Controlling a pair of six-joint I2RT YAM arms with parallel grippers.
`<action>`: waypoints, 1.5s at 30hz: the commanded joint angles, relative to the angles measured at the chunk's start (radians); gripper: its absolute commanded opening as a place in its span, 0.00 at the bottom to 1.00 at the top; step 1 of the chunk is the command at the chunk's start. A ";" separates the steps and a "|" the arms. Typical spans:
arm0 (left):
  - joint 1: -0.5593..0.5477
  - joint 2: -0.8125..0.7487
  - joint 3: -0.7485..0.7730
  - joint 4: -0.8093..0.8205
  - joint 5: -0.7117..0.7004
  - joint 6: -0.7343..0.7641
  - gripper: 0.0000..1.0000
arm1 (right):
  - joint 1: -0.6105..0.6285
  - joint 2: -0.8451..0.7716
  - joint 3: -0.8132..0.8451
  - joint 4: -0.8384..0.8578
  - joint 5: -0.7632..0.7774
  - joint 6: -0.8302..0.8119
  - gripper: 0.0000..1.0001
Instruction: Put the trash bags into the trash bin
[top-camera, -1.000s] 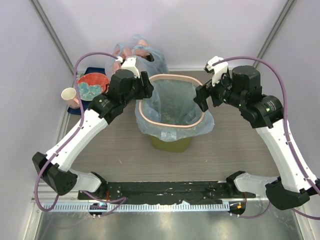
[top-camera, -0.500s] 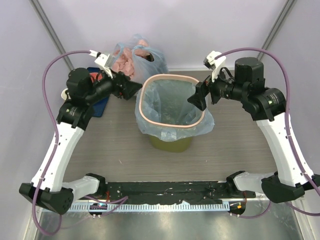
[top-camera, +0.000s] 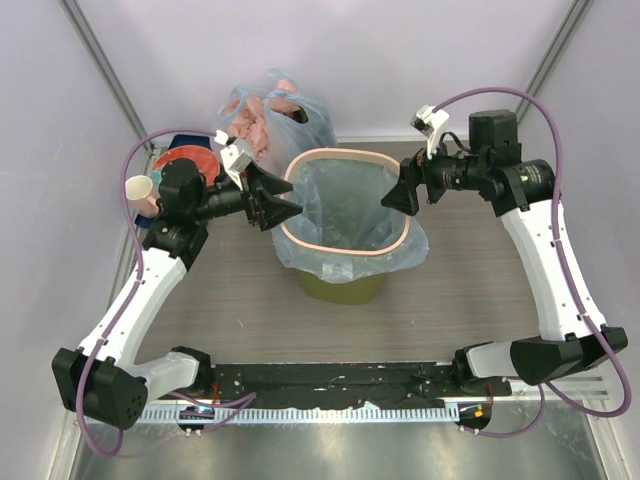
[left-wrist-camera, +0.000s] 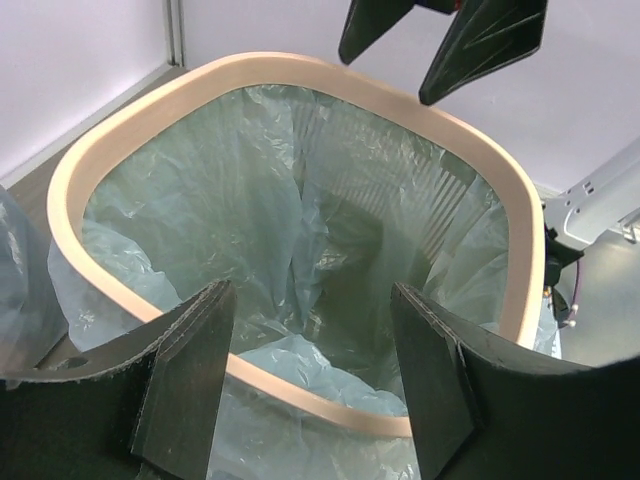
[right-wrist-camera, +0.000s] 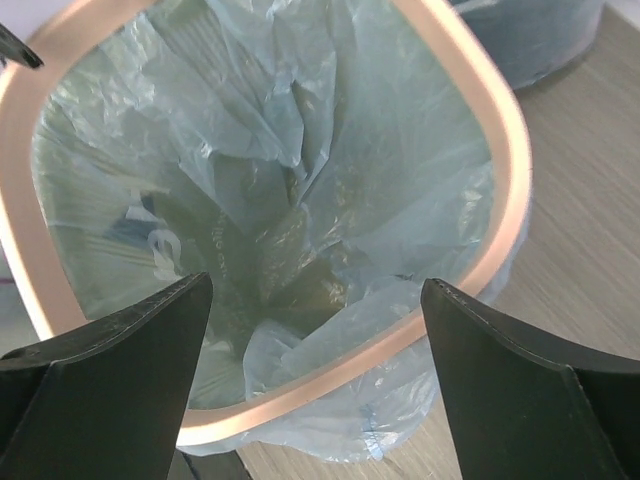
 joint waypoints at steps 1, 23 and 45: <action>-0.019 -0.010 -0.005 0.032 0.004 0.117 0.67 | 0.000 -0.002 -0.056 0.003 -0.069 -0.071 0.92; -0.064 0.027 -0.059 -0.158 -0.041 0.359 0.60 | -0.010 0.035 -0.092 -0.015 0.002 -0.166 0.92; -0.064 0.240 0.325 -0.028 -0.160 0.161 0.62 | -0.008 0.033 0.027 -0.028 -0.185 -0.171 0.90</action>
